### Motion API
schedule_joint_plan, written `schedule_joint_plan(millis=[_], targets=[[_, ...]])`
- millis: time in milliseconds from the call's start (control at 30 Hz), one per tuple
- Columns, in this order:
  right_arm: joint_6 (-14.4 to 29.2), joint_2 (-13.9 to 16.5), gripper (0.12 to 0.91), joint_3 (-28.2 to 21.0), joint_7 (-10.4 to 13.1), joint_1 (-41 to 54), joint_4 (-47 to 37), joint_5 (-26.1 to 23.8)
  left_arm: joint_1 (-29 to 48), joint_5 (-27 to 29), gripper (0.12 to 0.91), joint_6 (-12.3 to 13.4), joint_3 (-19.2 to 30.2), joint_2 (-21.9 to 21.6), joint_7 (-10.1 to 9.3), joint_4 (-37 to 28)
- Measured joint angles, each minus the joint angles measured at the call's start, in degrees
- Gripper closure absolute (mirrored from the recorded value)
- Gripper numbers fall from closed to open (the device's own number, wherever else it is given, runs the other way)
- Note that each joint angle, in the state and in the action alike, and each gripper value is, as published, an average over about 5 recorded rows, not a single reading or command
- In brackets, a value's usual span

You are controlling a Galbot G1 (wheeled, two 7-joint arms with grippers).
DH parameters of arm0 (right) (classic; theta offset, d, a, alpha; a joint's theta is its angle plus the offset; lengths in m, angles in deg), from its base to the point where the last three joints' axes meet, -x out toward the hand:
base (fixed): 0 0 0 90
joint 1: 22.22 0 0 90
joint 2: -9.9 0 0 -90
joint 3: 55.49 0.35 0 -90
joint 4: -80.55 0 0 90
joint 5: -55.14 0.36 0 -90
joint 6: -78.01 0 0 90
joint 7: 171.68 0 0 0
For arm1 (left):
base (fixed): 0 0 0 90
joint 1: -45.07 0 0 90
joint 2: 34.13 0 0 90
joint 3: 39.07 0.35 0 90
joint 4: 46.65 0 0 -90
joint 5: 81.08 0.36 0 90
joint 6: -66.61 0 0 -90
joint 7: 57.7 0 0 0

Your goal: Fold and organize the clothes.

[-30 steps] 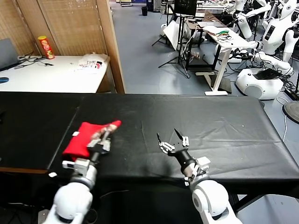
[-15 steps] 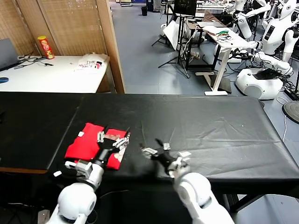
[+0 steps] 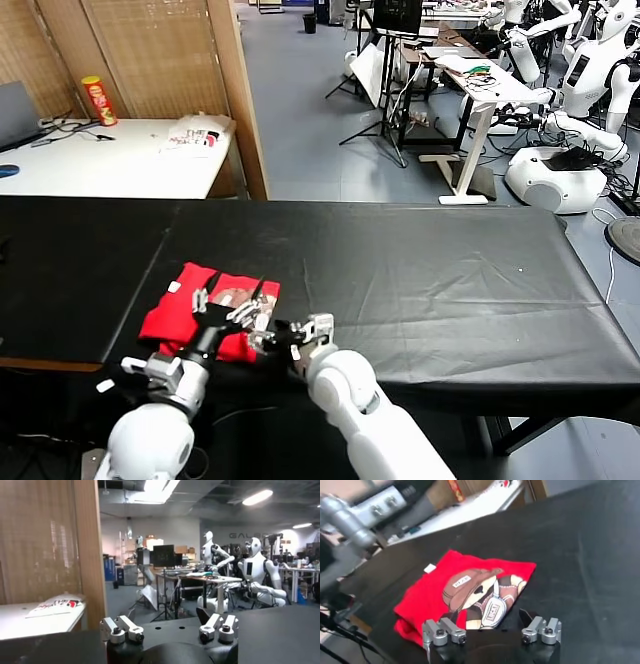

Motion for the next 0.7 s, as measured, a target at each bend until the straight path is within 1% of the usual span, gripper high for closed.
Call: schedule_joint_plan(millis=[100, 167, 267, 333, 367, 433, 533, 667, 700], targets=[[0.48, -0.57, 0.467, -0.03, -0.19, 0.04, -1.03, -1.63, -0.60, -0.14, 0.232, 0.26, -0.63, -0.05, -0.24, 0.54], [0.87, -0.63, 0.580, 0.07, -0.86, -0.12, -1.34, -2.94, -0.99, -0.19, 0.232, 0.46, -0.89, 0.00, -0.29, 0.70], [1.76, -0.21, 0.747, 0.51, -2.68, -0.38, -1.34, -5.43, -1.42, -0.11, 0.232, 0.77, -0.97, 0.22, -0.32, 0.73], [2.86, 0.45, 0.841, 1.02, -4.28, -0.41, -1.14, -7.70, -1.56, -0.02, 0.232, 0.98, -0.94, 0.36, -0.34, 0.72], [3.51, 0.91, 0.872, 1.34, -5.10, -0.37, -0.97, -8.95, -1.60, 0.04, 0.232, 1.08, -0.92, 0.40, -0.39, 0.69], [4.92, 2.20, 0.900, 2.10, -6.81, -0.35, -0.40, -11.54, -1.69, 0.16, 0.232, 1.30, -0.87, 0.39, -0.55, 0.50], [7.01, 5.01, 0.902, 3.50, -9.23, -0.74, 0.94, -15.02, -2.03, 0.37, 0.232, 1.68, -0.76, 0.22, -1.01, 0.01], [8.68, 10.23, 0.899, 6.14, -12.83, -2.17, 3.74, -17.19, -2.68, 0.83, 0.232, 2.37, -0.39, -0.19, -1.67, -0.73], [8.79, 11.73, 0.885, 7.00, -13.51, -2.71, 4.64, -17.28, -2.80, 0.99, 0.232, 2.51, -0.31, -0.31, -1.80, -0.97]])
